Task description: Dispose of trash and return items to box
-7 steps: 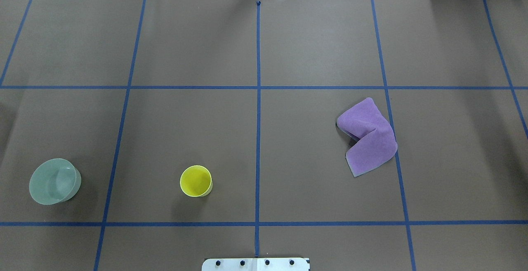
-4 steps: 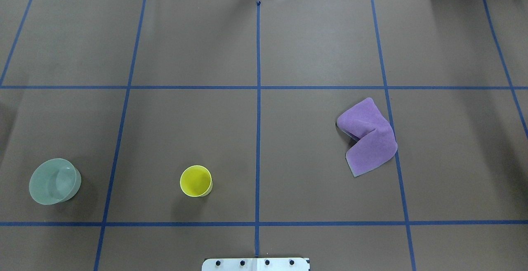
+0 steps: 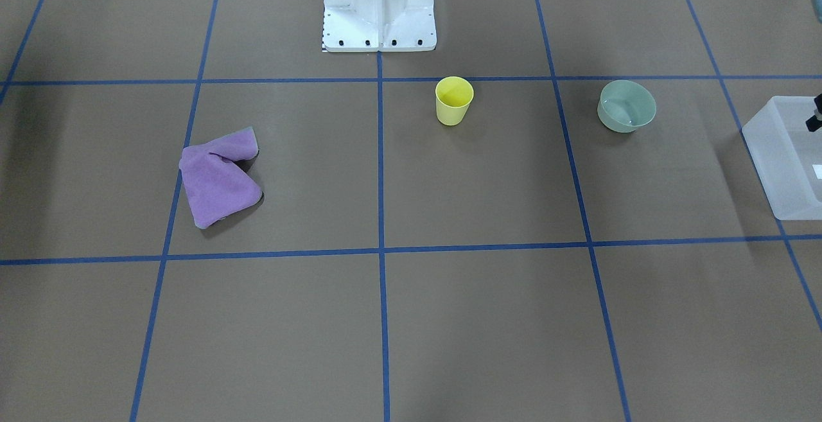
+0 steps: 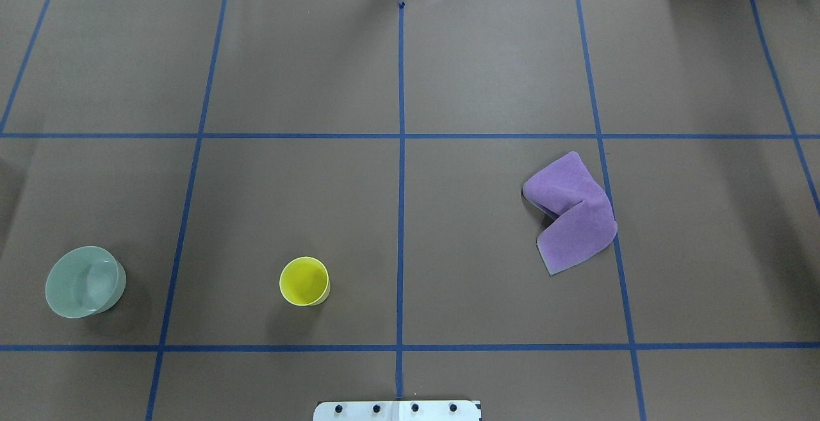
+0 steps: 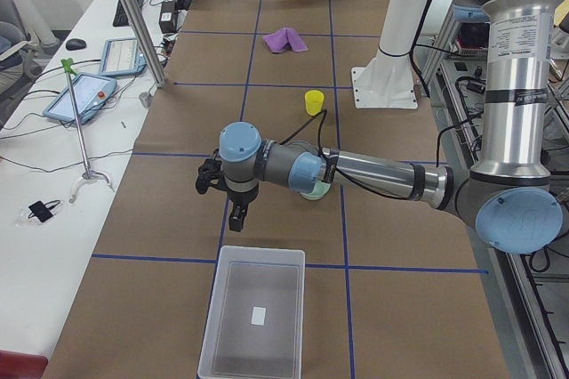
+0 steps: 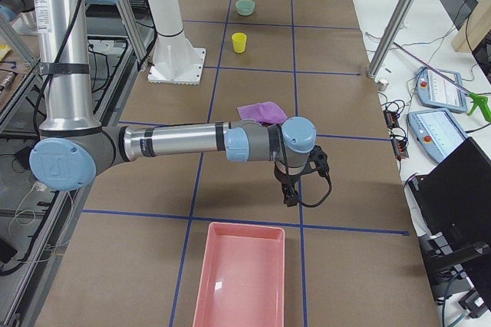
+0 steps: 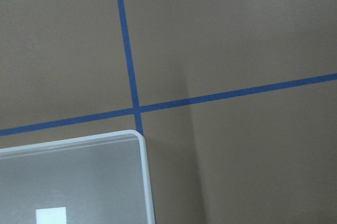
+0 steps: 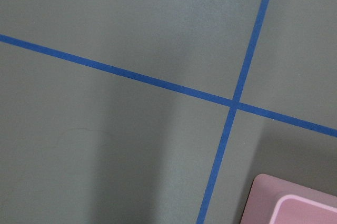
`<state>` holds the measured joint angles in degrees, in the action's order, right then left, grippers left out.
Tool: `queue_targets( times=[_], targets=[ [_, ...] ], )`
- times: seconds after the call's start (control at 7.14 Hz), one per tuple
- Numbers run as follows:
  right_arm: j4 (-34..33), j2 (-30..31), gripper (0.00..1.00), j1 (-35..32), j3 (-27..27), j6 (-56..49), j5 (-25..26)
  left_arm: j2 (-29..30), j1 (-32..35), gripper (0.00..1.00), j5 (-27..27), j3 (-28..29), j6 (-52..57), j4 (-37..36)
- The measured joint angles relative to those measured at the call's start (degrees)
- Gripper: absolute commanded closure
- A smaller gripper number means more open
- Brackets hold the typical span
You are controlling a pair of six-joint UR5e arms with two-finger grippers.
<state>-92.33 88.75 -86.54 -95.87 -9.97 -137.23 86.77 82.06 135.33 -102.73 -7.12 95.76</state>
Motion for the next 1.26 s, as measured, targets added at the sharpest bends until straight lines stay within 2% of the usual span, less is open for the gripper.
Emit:
queue_targets(
  times=[0.28, 0.56, 0.98, 1.26],
  targets=[
    [0.0, 0.12, 0.0, 0.07, -0.84, 0.02, -0.32, -1.67, -6.49, 0.02, -0.83, -2.95, -4.58, 0.89],
    [0.04, 0.25, 0.0, 0.25, -1.01, -0.03, -0.34, -4.95, -13.36, 0.03, -3.35, -5.81, -9.11, 5.54],
    [-0.01, 0.28, 0.0, 1.05, -0.99, -0.05, -0.32, -6.93, -21.98, 0.06, -6.68, -6.3, -12.66, 10.89],
    [0.02, 0.29, 0.0, 1.54, -0.99, -0.05, -0.32, -6.89, -27.19, 0.16, -7.87, -5.95, -15.76, 13.36]
  ],
)
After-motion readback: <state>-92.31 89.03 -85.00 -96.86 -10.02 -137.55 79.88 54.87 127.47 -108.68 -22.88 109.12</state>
